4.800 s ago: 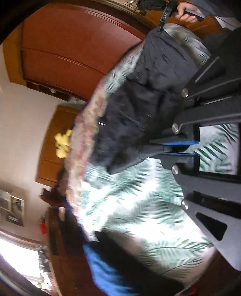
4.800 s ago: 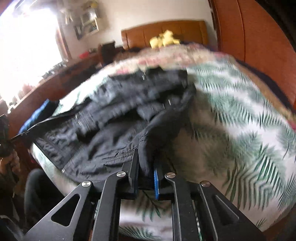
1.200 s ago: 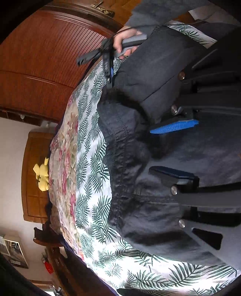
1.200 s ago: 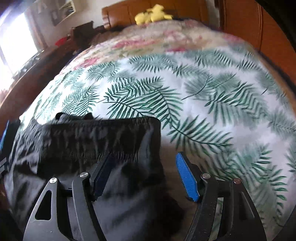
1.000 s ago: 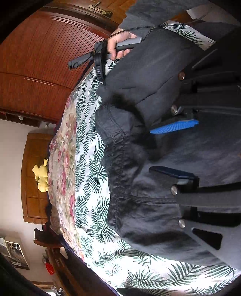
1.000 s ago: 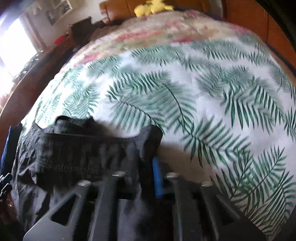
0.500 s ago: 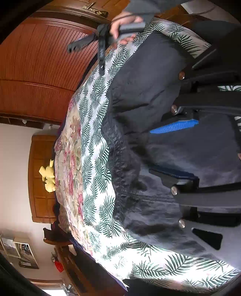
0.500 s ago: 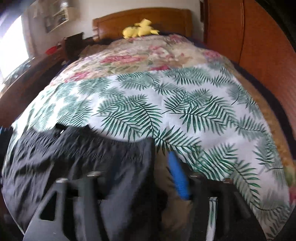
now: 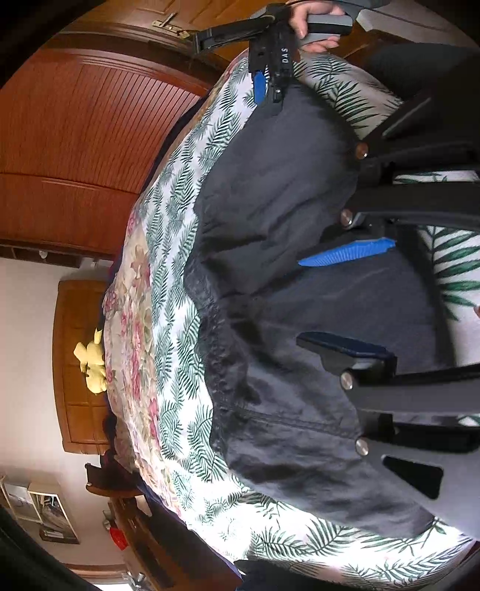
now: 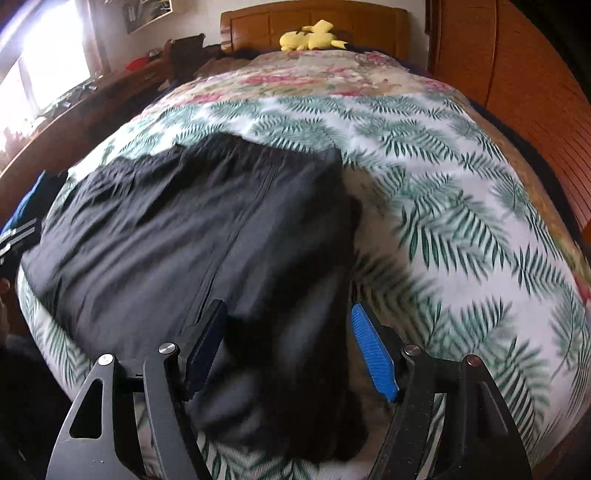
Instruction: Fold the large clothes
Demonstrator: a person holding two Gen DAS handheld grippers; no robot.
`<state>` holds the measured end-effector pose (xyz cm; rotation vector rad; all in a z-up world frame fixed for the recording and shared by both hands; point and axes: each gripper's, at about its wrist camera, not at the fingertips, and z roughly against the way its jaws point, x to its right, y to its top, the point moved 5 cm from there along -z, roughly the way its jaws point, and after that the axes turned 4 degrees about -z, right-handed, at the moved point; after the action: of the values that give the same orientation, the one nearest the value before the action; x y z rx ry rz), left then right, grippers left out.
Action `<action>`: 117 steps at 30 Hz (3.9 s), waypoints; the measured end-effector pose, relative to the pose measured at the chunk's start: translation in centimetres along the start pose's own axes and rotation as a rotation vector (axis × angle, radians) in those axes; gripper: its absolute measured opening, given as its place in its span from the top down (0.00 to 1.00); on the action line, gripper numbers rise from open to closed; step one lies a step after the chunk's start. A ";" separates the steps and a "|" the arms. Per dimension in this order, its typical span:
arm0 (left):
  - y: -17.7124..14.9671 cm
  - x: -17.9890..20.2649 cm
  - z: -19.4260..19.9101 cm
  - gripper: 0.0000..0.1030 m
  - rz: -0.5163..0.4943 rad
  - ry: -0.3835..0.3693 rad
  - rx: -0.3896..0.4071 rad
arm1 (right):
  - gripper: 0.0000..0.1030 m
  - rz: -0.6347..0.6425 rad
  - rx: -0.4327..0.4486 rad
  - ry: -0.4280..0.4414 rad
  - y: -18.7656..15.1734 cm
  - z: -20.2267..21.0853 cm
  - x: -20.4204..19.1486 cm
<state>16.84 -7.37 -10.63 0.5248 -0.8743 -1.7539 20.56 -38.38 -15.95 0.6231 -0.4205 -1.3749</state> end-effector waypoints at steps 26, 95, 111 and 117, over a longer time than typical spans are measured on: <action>-4.0 2.2 -3.3 0.65 -0.047 -0.022 -0.111 | 0.26 -0.235 -0.127 0.185 -2.1 -3.5 0.3; -2.3 -12.7 8.8 0.65 0.116 0.171 0.032 | 0.51 0.255 -0.011 0.374 3.3 -7.4 -27.4; -7.3 -13.4 6.0 0.65 0.166 0.195 -0.053 | 0.51 0.270 0.009 0.395 3.3 -6.8 -27.4; -8.5 -13.9 5.4 0.65 0.202 0.180 -0.062 | 0.51 0.289 0.023 0.370 3.1 -6.6 -27.7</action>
<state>12.54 8.77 -14.65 0.5263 -0.7184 -1.5194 22.56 -9.83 -16.84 0.7851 -0.2169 -0.9562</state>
